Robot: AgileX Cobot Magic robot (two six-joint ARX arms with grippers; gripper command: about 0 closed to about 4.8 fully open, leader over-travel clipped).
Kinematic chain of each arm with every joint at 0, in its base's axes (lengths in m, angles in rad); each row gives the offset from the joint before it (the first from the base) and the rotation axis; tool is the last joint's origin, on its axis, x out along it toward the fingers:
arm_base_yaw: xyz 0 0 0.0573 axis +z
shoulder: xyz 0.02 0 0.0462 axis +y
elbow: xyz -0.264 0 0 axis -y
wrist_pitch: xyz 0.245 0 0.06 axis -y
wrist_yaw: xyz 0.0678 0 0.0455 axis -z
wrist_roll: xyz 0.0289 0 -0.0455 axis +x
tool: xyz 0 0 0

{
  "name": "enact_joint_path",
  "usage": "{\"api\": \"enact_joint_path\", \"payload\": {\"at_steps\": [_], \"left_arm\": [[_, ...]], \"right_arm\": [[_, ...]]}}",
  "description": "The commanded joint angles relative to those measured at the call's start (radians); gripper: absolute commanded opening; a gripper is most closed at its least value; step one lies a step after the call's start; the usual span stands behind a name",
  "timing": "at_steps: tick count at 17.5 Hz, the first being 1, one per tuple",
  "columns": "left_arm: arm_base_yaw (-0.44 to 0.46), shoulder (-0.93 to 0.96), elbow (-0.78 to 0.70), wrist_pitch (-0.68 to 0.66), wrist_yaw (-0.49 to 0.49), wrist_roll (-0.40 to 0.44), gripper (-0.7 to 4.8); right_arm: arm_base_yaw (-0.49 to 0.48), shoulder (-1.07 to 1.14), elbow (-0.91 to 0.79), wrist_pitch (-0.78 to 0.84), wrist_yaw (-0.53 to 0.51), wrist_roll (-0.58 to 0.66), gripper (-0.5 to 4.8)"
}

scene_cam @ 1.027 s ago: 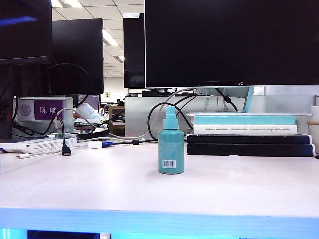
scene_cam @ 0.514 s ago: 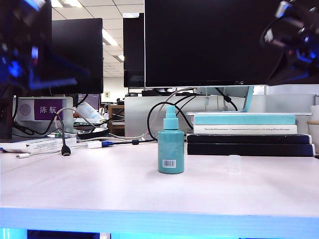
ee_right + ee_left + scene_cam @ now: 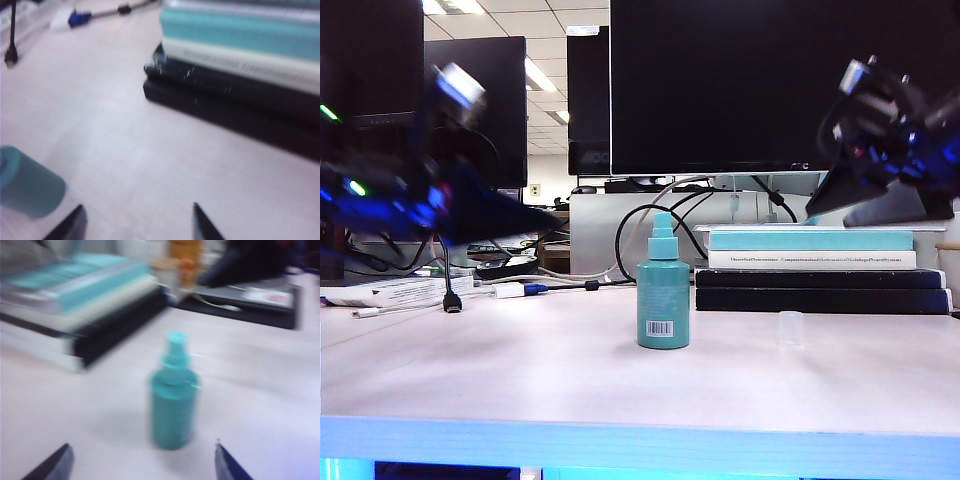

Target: Pick up the sprayer with the left hand, pick up its lid with the right hand then put the lid on the sprayer.

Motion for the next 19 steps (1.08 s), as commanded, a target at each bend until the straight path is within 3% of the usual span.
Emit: {"api": "enact_joint_path", "payload": {"at_steps": [1,7,10,13,19], "left_arm": [[-0.038,0.083,0.064,0.013,0.055,0.007,3.74],[-0.118,0.163,0.129,0.013,0.047,0.011,4.07],[-0.154,0.190,0.151,0.021,0.008,0.011,4.07],[-0.169,0.218,0.173,0.020,-0.018,0.011,4.07],[-0.195,0.288,0.262,0.003,-0.023,-0.001,4.06]], "right_arm": [[0.001,0.046,0.004,0.022,-0.008,-0.006,3.02],[0.039,0.126,0.004,0.023,-0.024,-0.011,3.02],[0.091,0.163,0.004,0.026,0.101,-0.085,3.05],[0.115,0.170,0.004,0.030,0.134,-0.116,3.06],[0.120,0.255,0.004,0.058,0.103,-0.115,3.06]]}}
